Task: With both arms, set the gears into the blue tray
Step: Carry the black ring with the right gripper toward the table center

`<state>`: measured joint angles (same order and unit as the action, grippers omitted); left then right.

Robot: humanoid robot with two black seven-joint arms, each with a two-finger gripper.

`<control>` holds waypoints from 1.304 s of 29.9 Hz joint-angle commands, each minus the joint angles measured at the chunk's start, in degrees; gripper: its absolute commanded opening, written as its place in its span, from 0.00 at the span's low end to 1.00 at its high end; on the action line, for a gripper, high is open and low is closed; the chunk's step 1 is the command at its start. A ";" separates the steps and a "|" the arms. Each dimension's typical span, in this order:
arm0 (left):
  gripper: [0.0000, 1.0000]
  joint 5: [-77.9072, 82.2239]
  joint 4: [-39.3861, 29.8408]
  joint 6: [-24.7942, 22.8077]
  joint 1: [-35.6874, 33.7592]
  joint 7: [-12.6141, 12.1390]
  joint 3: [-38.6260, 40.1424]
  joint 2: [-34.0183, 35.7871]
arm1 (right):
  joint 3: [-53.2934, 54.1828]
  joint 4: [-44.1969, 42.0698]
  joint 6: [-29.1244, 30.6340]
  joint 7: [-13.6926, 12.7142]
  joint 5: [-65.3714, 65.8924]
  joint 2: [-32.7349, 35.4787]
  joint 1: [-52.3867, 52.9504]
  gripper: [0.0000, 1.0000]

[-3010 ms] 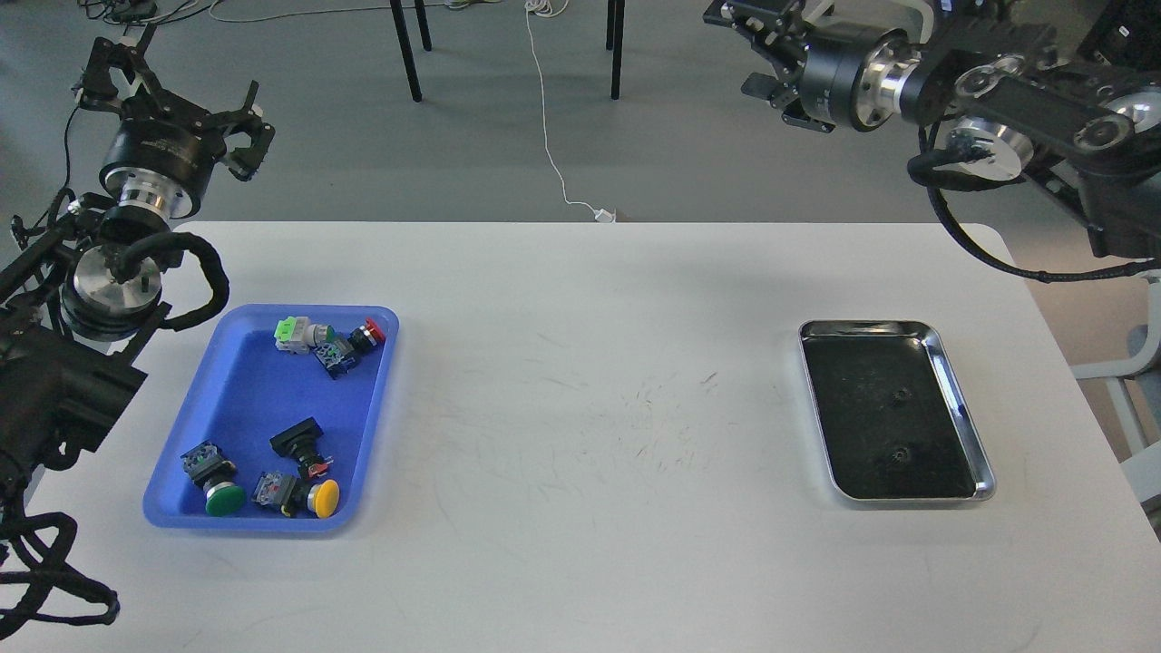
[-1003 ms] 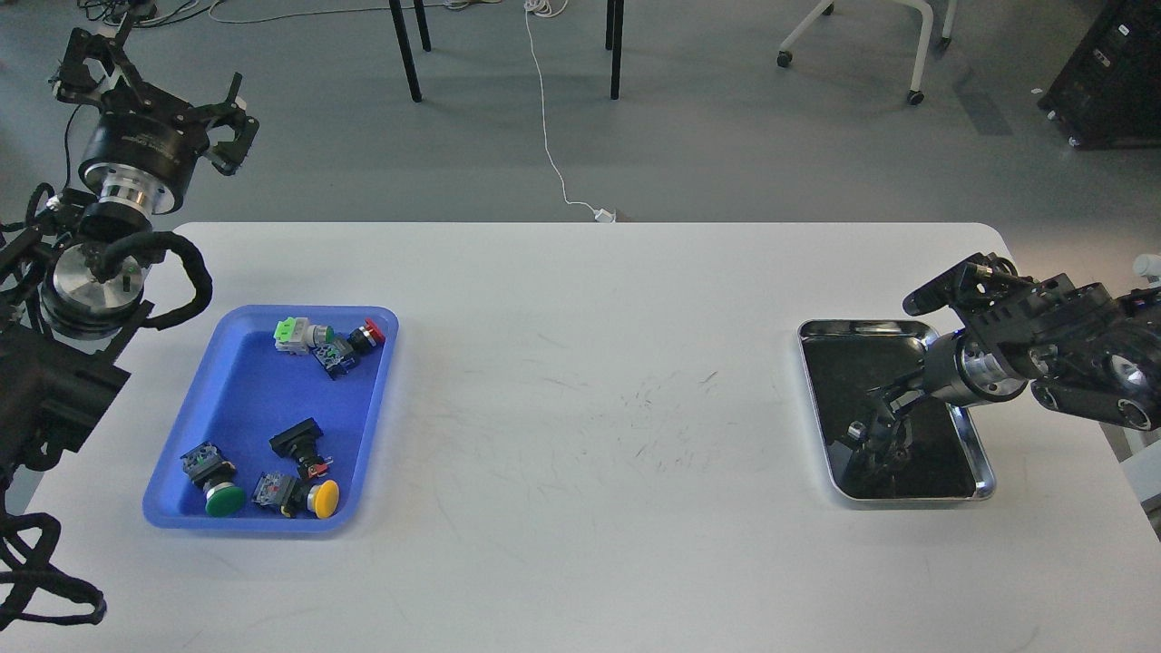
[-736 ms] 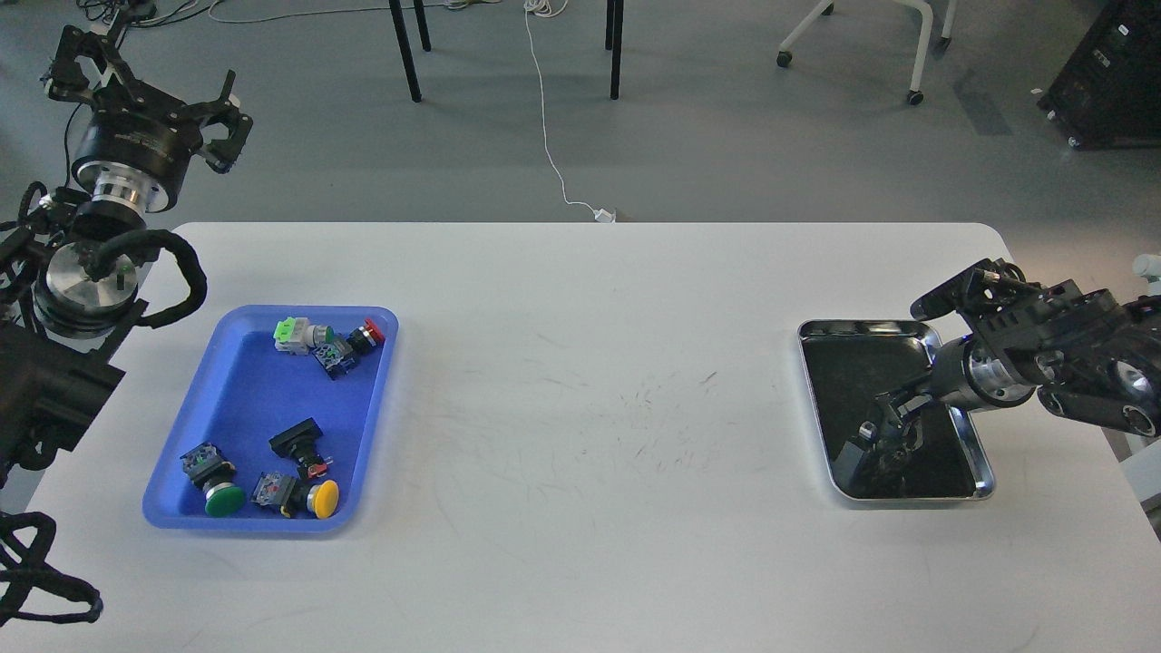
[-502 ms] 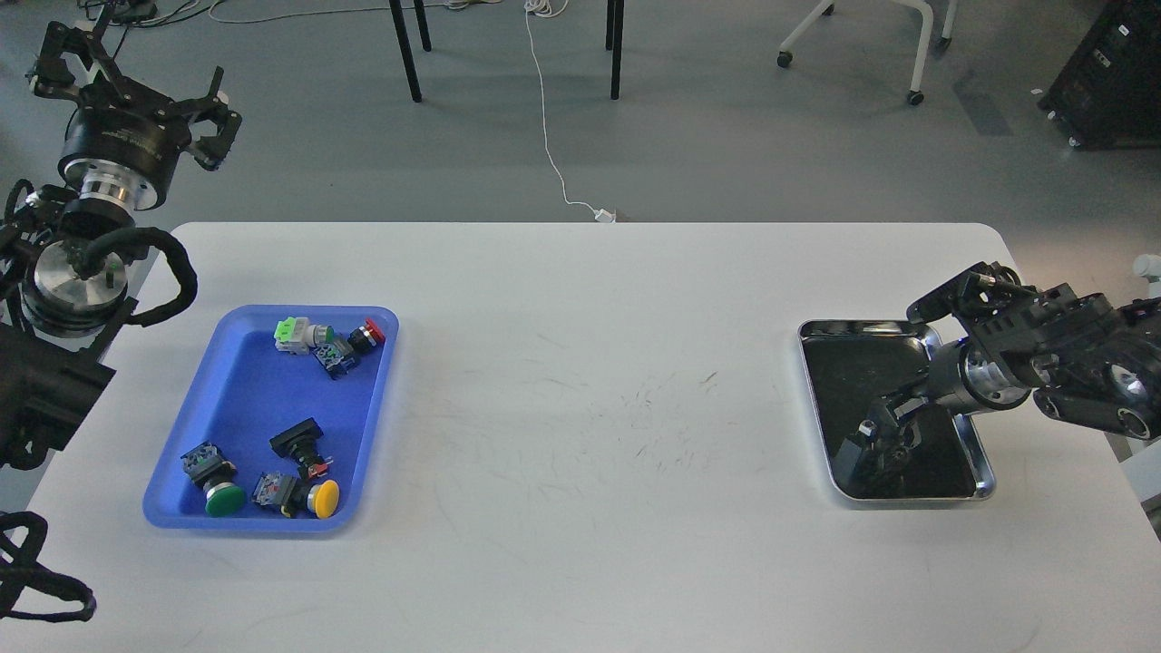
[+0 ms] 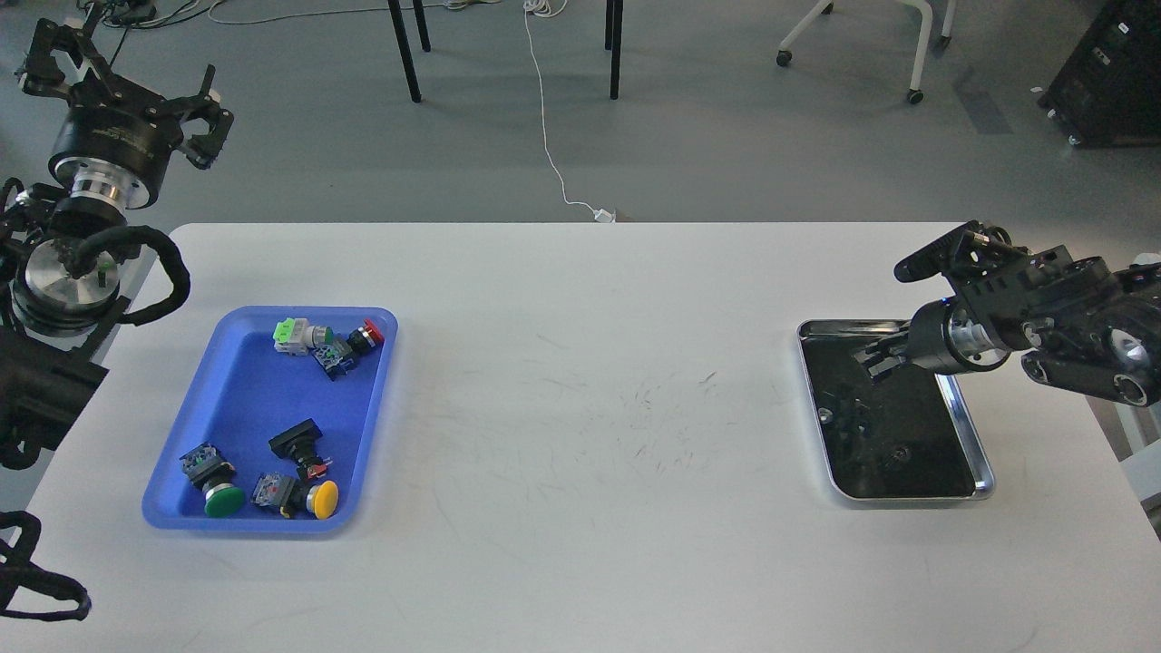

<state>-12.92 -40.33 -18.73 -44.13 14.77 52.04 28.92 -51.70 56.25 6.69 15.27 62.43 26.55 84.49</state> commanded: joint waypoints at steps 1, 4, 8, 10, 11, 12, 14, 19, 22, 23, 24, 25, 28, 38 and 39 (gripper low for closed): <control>0.98 0.00 -0.01 0.09 -0.16 0.00 0.00 0.00 | 4.93 3.15 -1.41 0.19 -0.38 -2.54 2.43 0.08; 0.98 0.00 -0.01 0.18 -0.16 0.00 -0.09 0.00 | 6.79 3.87 -3.61 0.28 -0.82 -7.28 2.43 0.08; 0.98 0.09 -0.01 0.09 -0.25 -0.09 -0.18 0.17 | 6.70 3.69 -5.89 1.42 -5.72 -15.10 1.29 0.08; 0.98 0.00 -0.01 0.09 -0.16 -0.09 -0.09 0.79 | 6.61 3.69 -6.77 2.47 -9.07 -18.44 -0.46 0.08; 0.98 0.00 -0.01 0.09 -0.16 -0.09 -0.09 1.31 | 6.61 3.43 -7.30 3.17 -9.86 -20.03 -1.34 0.08; 0.98 0.00 -0.01 0.09 -0.16 -0.09 -0.09 1.93 | 6.61 2.73 -8.00 3.79 -10.05 -21.70 -2.39 0.09; 0.98 0.00 -0.01 0.01 -0.16 -0.18 -0.09 2.54 | 6.52 0.63 -8.71 4.15 -10.14 -23.99 -3.80 0.09; 0.98 0.00 -0.01 0.01 -0.25 -0.35 -0.09 4.13 | 6.35 -1.14 -8.71 4.06 -9.96 -26.46 -6.70 0.09; 0.98 0.00 -0.01 0.01 -0.16 -0.35 -0.18 4.57 | 6.35 -1.41 -8.71 4.15 -9.96 -26.55 -8.02 0.09; 0.98 0.00 -0.01 0.01 -0.16 -0.35 -0.18 4.74 | 6.35 -1.49 -8.71 4.06 -9.87 -26.55 -8.11 0.10; 0.98 0.00 -0.01 0.01 -0.16 -0.35 -0.27 4.92 | 6.35 -1.50 -8.71 4.06 -9.87 -26.55 -8.20 0.11; 0.98 0.00 -0.01 0.01 -0.16 -0.35 -0.27 5.01 | 6.35 -1.50 -8.71 4.06 -9.87 -26.55 -8.38 0.13; 0.98 0.00 -0.01 0.01 -0.16 -0.35 -0.18 5.01 | 5.91 -1.50 -8.71 4.15 -9.87 -26.55 -8.47 0.17; 0.98 0.09 -0.10 0.09 -0.16 -0.18 -0.27 5.89 | 7.04 -1.58 -9.32 4.15 -10.49 -26.55 -7.32 0.68; 0.98 0.09 -0.10 0.09 -0.16 -0.18 -0.36 5.89 | 8.09 -1.58 -9.41 4.15 -10.49 -26.37 -7.24 0.70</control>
<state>-12.91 -40.36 -18.72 -44.29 14.44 51.85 34.72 -45.59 54.72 -2.40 19.41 52.12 0.00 76.89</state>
